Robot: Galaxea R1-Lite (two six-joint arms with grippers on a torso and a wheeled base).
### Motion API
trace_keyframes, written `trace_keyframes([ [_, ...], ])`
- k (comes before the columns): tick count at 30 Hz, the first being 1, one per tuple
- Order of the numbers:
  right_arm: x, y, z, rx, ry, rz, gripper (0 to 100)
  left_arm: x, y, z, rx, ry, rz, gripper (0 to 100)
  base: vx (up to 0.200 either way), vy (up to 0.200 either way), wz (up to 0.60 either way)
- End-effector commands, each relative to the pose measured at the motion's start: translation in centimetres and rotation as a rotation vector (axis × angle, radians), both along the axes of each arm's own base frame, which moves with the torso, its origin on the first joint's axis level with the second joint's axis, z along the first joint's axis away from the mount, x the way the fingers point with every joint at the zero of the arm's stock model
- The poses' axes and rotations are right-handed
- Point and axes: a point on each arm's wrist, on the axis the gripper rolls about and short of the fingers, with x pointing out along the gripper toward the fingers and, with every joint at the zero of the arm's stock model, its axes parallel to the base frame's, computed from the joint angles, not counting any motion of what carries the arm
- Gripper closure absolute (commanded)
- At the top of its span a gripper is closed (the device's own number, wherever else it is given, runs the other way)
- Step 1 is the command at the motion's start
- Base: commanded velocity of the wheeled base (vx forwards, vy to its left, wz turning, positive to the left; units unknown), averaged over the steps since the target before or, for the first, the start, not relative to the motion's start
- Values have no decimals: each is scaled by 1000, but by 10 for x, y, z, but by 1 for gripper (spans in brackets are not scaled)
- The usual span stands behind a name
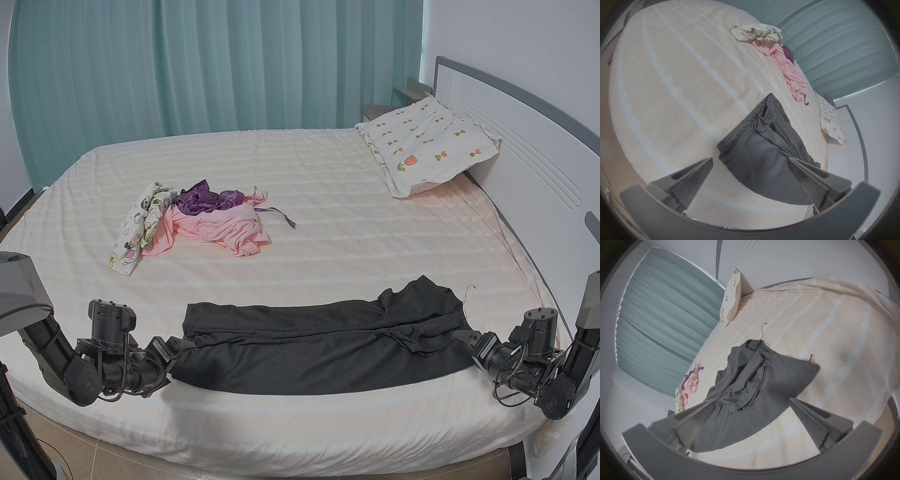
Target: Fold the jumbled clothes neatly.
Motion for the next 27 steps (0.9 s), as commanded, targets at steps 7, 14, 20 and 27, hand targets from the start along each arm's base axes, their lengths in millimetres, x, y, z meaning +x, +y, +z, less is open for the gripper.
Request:
trace_keyframes([
  [7,0,1,-5,0,22,1,0,12,-17,-31,88,35,34,0,0,0,0],
  [14,-5,-1,-9,-11,48,-8,0,14,-16,-28,92,-6,63,100,0,0,0],
  [20,-3,-1,-24,-22,106,-11,0,12,-15,-28,80,-1,109,100,0,0,0],
  [27,12,-1,-30,5,66,-37,0,12,-14,-27,81,-2,112,100,0,0,0],
])
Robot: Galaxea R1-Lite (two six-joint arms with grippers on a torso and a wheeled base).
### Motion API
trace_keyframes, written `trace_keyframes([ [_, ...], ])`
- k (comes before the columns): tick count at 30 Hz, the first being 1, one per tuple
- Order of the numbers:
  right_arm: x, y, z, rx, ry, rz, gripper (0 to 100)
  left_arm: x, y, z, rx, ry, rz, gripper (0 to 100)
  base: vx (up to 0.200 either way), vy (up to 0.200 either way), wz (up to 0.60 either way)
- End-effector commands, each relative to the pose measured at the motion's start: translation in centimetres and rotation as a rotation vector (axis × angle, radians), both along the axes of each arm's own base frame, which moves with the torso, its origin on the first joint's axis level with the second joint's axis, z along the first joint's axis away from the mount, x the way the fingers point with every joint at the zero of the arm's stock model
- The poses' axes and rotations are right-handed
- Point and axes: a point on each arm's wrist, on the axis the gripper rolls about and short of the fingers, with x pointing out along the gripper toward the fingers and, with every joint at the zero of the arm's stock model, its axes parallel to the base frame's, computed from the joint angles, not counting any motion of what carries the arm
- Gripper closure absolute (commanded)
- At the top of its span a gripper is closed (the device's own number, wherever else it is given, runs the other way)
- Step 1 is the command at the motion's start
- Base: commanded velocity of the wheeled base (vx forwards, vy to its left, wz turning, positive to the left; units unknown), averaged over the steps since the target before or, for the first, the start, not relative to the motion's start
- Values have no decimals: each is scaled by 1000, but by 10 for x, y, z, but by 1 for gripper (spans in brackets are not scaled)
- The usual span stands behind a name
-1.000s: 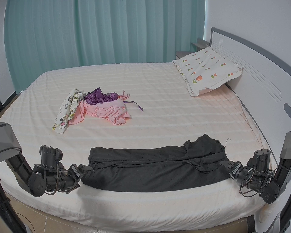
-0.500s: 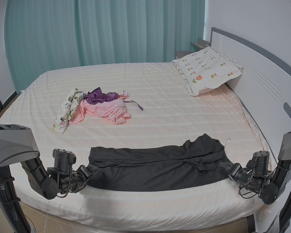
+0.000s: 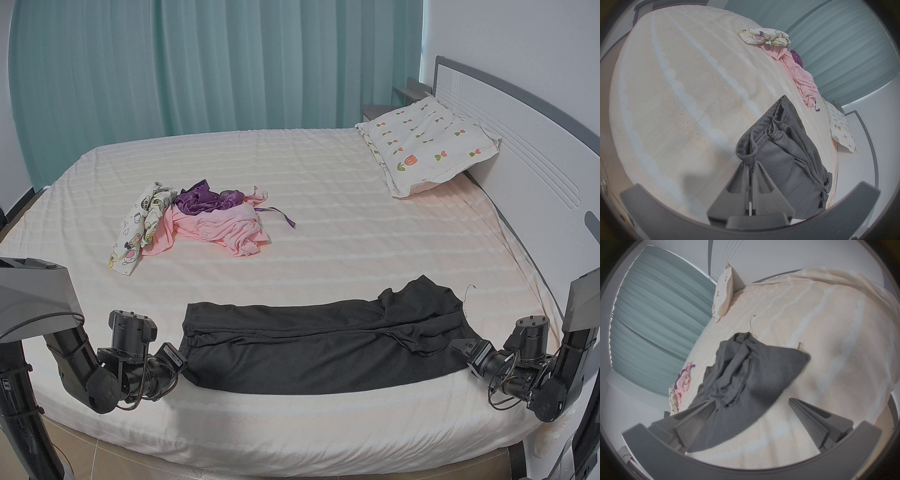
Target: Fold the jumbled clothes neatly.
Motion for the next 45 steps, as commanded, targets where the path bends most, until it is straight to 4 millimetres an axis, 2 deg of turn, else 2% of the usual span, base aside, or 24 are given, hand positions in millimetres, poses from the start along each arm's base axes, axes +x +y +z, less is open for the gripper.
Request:
trace_keyframes([
  [1,11,0,-11,6,11,-17,0,0,0,1,-1,-2,1,100,0,0,0],
  [9,26,-12,-17,9,-2,-70,0,-1,0,0,0,0,1,100,0,0,0],
  [10,26,-12,-17,10,-3,-69,100,-1,0,1,0,0,1,100,0,0,0],
  [20,11,-13,-15,0,25,-67,100,-7,4,4,2,2,4,100,0,0,0],
  [28,-9,-15,-9,-47,46,-32,100,-13,9,9,35,-4,-17,100,0,0,0],
  [41,-29,-18,-8,-140,91,32,100,-26,12,7,114,91,-87,100,0,0,0],
  [45,-30,-16,-9,-148,97,46,100,-30,12,6,144,127,-117,100,0,0,0],
])
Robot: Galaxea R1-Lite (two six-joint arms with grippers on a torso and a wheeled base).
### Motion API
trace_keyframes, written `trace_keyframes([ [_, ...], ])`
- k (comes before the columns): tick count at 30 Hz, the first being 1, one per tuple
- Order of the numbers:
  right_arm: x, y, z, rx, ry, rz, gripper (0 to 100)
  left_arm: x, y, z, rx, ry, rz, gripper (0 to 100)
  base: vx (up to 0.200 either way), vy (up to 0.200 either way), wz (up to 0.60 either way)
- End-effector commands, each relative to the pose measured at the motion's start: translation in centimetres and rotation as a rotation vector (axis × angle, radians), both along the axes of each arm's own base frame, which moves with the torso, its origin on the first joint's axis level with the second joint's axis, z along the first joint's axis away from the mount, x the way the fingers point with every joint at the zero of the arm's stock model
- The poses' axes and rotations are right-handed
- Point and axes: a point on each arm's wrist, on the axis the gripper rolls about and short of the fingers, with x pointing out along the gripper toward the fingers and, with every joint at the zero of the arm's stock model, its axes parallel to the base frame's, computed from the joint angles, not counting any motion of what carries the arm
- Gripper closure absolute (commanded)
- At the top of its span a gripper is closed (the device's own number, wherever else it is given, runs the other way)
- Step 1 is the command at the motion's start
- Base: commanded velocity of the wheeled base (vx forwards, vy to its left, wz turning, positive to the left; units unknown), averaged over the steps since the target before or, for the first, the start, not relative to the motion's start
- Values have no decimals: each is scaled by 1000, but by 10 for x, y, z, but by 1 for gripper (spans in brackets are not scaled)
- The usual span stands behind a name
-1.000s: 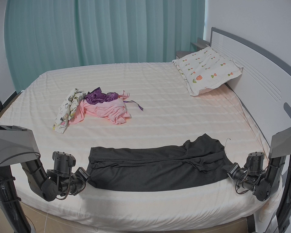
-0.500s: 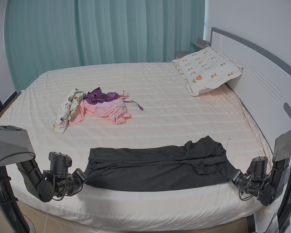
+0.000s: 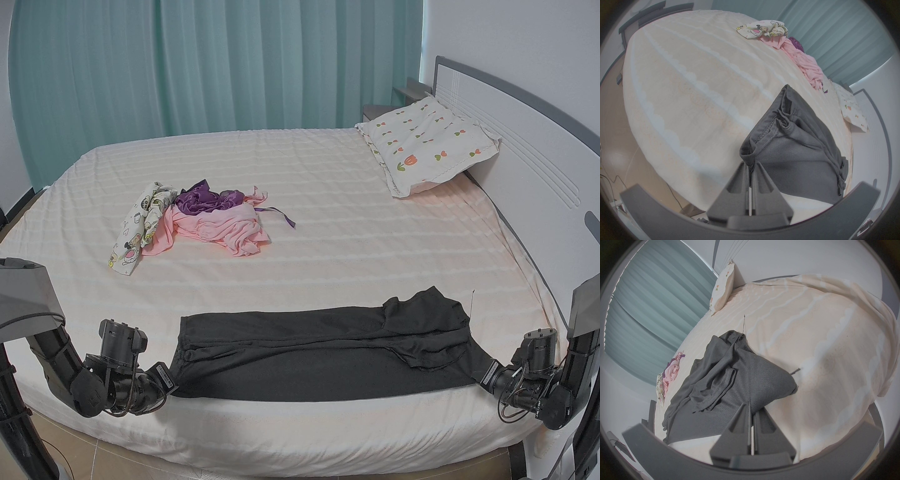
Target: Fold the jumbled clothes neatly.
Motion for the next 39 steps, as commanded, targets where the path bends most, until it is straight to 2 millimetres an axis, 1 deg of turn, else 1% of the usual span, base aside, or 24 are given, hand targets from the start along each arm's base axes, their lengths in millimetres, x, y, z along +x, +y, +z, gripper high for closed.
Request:
trace_keyframes([
  [1,-6,0,0,-6,19,7,100,-1,0,1,13,15,-13,100,0,0,0],
  [9,-8,0,-2,-16,46,13,100,-3,0,-1,23,41,-23,100,0,0,0],
  [10,-8,0,-2,-16,46,12,0,-4,0,-2,24,46,-24,0,0,0,0],
  [14,-8,0,-1,-16,39,11,0,-5,0,-3,23,50,-28,0,0,0,0],
  [16,-7,-1,8,-10,-12,6,0,-5,-1,-2,21,46,-33,0,0,0,0],
  [19,-9,-2,27,-2,-93,9,0,-5,2,0,5,39,-60,0,0,0,0],
  [22,-11,0,36,2,-135,15,0,-4,10,10,-62,11,-66,0,0,0,0],
  [23,-11,0,36,2,-136,15,0,-5,11,10,-68,12,-67,0,0,0,0],
  [24,-10,1,39,7,-148,19,0,-4,15,16,-101,-14,-69,0,0,0,0],
  [25,-9,3,39,12,-155,24,0,-2,18,19,-107,-25,-59,0,0,0,0],
  [30,-9,12,46,44,-192,51,0,5,27,24,-147,-57,-1,0,0,0,0],
  [33,-10,16,49,44,-210,44,0,10,29,27,-218,-62,30,0,0,0,0],
  [37,-8,18,54,31,-242,23,0,9,31,31,-269,-71,20,0,0,0,0],
  [39,-8,17,61,17,-277,-2,0,8,32,32,-295,-69,5,0,0,0,0],
])
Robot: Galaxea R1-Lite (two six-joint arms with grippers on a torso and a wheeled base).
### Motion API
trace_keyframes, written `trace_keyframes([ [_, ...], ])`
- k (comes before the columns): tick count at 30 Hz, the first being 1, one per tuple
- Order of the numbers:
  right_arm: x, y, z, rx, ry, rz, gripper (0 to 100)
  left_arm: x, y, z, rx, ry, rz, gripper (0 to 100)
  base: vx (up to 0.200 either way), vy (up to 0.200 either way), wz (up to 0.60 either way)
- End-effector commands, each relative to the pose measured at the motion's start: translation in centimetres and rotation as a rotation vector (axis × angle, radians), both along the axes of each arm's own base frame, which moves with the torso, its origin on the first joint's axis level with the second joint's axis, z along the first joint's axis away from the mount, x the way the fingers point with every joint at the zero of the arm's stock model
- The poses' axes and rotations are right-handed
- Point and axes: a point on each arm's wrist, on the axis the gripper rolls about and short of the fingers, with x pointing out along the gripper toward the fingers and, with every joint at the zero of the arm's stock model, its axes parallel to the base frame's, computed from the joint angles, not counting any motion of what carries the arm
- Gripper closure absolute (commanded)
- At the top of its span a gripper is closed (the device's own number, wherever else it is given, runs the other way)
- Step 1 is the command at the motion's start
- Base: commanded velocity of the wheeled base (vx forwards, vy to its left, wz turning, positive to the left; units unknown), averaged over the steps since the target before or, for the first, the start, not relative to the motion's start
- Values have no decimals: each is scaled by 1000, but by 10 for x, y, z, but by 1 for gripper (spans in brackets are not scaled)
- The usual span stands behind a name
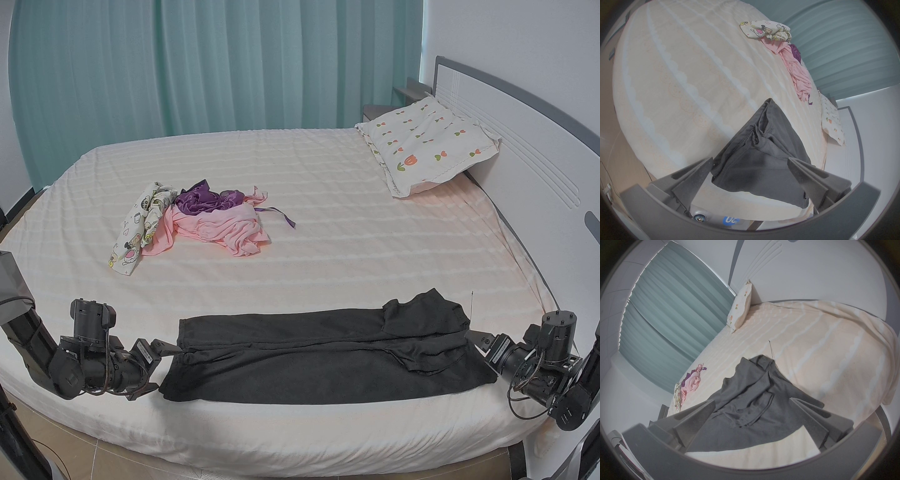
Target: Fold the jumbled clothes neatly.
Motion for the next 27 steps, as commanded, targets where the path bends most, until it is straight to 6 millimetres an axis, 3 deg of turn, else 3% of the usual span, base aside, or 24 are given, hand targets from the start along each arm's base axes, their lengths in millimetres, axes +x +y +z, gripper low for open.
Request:
trace_keyframes([
  [1,0,2,14,1,-71,-13,0,0,3,5,-24,-18,-2,0,0,0,0],
  [5,-2,6,11,7,-53,9,0,0,3,3,-26,-10,-4,0,0,0,0],
  [10,3,29,-17,127,75,23,0,1,2,2,-28,-8,-3,0,0,0,0],
  [14,7,35,-31,162,125,23,0,1,2,2,-31,-8,0,0,0,0,0],
  [22,30,42,-43,207,115,-1,0,2,2,3,-31,-10,2,0,0,0,0],
  [27,31,43,-45,210,123,-3,0,3,2,3,-31,-10,2,0,0,0,0],
])
